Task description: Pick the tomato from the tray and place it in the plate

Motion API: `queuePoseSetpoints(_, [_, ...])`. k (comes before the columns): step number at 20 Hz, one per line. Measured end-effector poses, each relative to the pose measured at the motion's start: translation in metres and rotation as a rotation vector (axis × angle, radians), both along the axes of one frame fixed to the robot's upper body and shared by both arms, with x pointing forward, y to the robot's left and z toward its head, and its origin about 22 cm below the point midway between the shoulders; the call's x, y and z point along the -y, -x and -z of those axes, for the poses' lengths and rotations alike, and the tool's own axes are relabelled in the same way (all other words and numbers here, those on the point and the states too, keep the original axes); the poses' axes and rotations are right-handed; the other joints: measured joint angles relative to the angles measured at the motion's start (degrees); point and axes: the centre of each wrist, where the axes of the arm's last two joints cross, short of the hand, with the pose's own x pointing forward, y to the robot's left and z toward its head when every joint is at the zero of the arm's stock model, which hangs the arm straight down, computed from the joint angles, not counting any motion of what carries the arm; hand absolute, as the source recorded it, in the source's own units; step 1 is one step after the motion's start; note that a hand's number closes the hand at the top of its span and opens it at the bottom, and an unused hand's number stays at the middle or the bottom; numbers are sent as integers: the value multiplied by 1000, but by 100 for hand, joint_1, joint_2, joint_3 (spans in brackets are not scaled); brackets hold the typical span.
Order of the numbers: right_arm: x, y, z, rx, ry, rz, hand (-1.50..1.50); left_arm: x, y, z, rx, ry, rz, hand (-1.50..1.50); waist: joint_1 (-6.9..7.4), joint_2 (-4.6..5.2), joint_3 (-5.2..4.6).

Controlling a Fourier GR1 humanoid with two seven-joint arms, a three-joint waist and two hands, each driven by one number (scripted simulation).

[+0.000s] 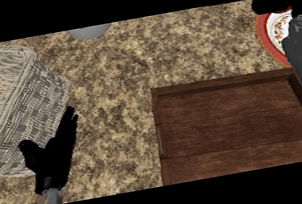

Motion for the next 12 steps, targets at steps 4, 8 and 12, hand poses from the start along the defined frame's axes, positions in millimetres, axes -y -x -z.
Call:
queuePoseSetpoints(4, [-3,-4,10,162,-54,199,150,7,-5,-2,-2,-1,29,0,120,28,-3])
queuePoseSetpoints(8, [4,-9,32,220,7,332,150,10,-8,-2,-5,0,44,0,186,20,-5])
queuePoseSetpoints(12, [25,-7,54,242,97,430,150,9,-8,0,-12,0,50,0,165,-6,2])
